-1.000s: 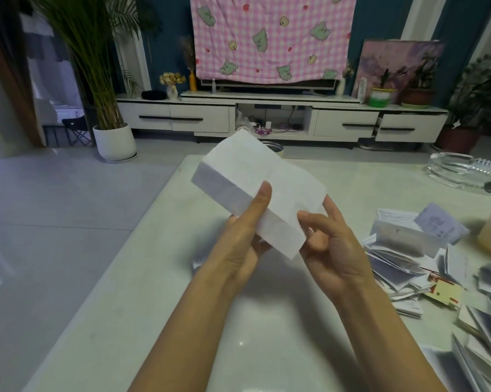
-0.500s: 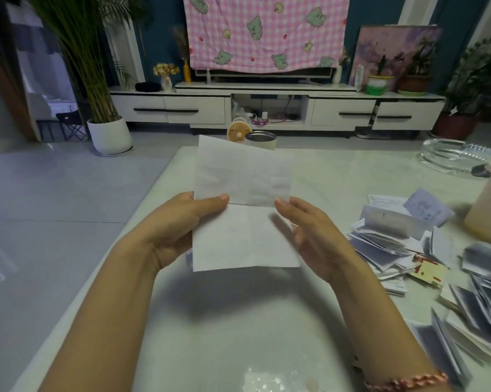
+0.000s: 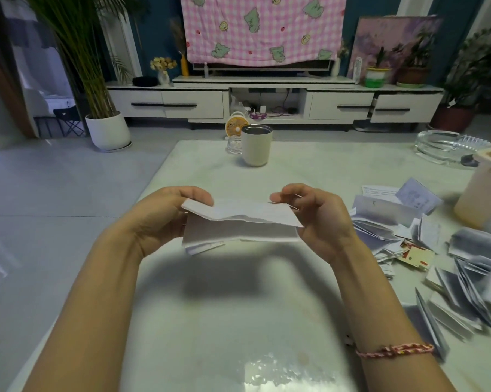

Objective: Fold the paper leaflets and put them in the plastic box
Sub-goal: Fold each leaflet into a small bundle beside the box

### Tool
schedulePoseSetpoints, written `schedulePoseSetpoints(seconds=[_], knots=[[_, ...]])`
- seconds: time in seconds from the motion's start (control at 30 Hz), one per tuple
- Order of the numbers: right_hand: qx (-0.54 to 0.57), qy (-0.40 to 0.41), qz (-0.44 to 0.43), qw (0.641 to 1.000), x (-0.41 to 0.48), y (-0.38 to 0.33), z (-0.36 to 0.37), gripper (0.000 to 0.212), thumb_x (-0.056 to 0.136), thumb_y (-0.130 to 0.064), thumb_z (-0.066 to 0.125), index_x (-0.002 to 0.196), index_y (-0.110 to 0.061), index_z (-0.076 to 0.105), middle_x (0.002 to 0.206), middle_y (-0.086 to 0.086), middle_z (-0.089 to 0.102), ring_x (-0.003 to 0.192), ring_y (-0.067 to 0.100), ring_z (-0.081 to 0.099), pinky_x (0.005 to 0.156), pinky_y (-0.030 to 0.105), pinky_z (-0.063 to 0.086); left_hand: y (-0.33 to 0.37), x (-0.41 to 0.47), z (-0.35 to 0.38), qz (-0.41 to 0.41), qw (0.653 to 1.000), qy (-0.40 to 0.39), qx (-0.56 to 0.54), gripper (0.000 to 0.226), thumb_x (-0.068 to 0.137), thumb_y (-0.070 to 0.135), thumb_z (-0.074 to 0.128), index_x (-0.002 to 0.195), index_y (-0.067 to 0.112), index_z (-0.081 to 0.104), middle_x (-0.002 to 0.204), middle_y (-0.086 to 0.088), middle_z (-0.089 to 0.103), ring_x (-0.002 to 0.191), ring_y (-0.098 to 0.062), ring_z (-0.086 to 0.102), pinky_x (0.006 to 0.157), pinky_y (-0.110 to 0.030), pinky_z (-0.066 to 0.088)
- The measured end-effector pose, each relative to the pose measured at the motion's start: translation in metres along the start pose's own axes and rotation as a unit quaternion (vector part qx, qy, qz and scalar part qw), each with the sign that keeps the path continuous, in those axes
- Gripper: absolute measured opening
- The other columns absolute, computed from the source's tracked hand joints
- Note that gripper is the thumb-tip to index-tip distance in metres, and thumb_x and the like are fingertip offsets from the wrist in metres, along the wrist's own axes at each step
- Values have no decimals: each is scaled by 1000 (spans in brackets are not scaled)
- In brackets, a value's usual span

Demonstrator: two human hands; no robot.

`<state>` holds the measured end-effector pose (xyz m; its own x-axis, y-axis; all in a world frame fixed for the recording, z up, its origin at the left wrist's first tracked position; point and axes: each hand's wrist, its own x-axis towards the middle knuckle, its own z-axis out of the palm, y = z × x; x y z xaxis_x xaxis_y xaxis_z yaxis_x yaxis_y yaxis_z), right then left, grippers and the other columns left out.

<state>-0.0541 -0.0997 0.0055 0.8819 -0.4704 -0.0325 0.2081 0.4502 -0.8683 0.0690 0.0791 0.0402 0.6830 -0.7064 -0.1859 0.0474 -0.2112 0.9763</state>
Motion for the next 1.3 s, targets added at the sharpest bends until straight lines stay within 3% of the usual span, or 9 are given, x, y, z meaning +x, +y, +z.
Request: schedulePoseSetpoints(seconds=[0.13, 0.23, 0.33, 0.53, 0.73, 0.83, 1.13, 1.23, 1.3], knots=[[-139, -61, 21, 988, 1, -1, -7, 27, 93, -32, 49, 92, -10, 64, 84, 5, 70, 65, 15, 62, 57, 21, 49, 2, -7, -3, -1, 995, -78, 68, 44, 80, -9, 49, 46, 14, 66, 55, 2, 62, 49, -8, 55, 43, -11, 43], [-247, -161, 57, 954, -2, 1, -9, 27, 81, -26, 67, 104, -13, 64, 91, 2, 67, 72, 12, 60, 65, 21, 50, 1, -7, 4, -14, 990, -101, 101, 53, 86, -11, 41, 49, 15, 68, 58, 2, 63, 57, -12, 54, 46, -14, 43], [-322, -207, 96, 919, -8, 8, -3, 8, 80, -15, 69, 87, -14, 65, 67, -7, 62, 61, 6, 57, 55, 15, 43, -2, -8, 8, -19, 992, -94, 78, 44, 88, -6, 43, 61, 15, 71, 64, 1, 67, 59, -12, 60, 50, -16, 48], [-264, -120, 41, 956, -2, 9, -1, 13, 86, -14, 61, 73, -14, 61, 69, -4, 63, 61, 8, 57, 55, 15, 44, 0, -2, 4, -19, 996, 46, -68, 31, 98, 10, 36, 87, 12, 65, 79, -7, 64, 60, -11, 62, 49, -18, 52], [-179, -58, -4, 982, 0, 11, 4, 9, 75, -24, 67, 75, -16, 65, 74, -2, 64, 70, 13, 57, 63, 21, 44, 3, 2, 14, -3, 995, -15, 96, 52, 81, 60, 47, 103, 19, 69, 117, 10, 56, 110, -13, 50, 96, -34, 41], [-164, -58, -22, 984, 1, 13, 5, 21, 69, -29, 68, 82, -12, 67, 81, 2, 64, 77, 17, 57, 68, 24, 45, 1, 0, 34, -5, 985, -103, 138, 52, 70, 63, 61, 102, 23, 68, 111, 12, 65, 114, -9, 54, 105, -38, 38], [-213, 44, -85, 972, 13, 19, -3, 23, 80, -5, 67, 98, -20, 67, 95, -2, 66, 92, 15, 58, 78, 23, 42, -17, 10, 50, -48, 989, -117, 72, 19, 99, 14, 44, 103, 3, 59, 93, -12, 64, 81, -19, 64, 65, -26, 59], [-246, 22, -32, 968, 14, 19, -8, 34, 83, -11, 67, 114, -19, 59, 97, 2, 63, 87, 12, 61, 66, 21, 45, -16, 11, 50, -51, 990, -122, 53, 20, 99, 13, 43, 106, 2, 59, 92, -11, 66, 80, -18, 66, 61, -24, 58], [-290, -5, -12, 957, 12, 22, -9, 12, 87, -12, 63, 98, -13, 63, 81, 3, 62, 68, 12, 59, 52, 18, 44, -16, 12, 51, -48, 993, -97, 40, 20, 98, 12, 45, 109, 1, 58, 92, -10, 67, 77, -17, 67, 59, -22, 57]])
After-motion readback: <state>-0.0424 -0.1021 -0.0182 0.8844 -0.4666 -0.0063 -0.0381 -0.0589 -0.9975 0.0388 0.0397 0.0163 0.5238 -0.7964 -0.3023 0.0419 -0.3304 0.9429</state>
